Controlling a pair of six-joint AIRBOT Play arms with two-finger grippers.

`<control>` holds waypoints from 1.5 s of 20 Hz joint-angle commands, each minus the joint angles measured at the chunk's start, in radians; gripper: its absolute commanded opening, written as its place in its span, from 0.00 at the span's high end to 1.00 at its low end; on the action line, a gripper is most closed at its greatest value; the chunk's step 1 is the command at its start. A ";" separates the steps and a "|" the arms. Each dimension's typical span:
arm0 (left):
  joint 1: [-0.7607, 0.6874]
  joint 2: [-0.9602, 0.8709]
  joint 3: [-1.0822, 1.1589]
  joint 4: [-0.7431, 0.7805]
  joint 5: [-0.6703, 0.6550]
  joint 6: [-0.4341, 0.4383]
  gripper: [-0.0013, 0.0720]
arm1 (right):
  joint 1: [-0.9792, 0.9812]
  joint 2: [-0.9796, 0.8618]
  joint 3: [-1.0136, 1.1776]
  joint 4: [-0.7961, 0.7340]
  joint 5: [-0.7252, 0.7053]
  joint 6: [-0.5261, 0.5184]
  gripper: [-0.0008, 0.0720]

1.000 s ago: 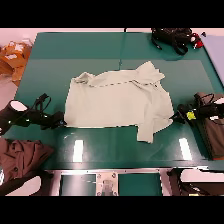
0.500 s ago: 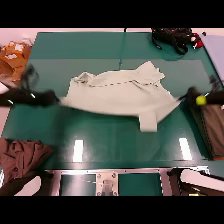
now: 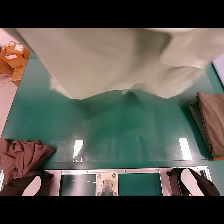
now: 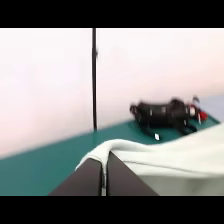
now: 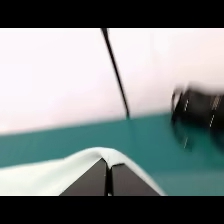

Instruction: Fold the shirts.

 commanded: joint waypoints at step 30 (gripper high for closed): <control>-0.168 -0.837 -0.463 -0.068 0.586 0.044 0.95 | 0.210 -1.015 -0.128 0.109 -0.378 -0.113 0.97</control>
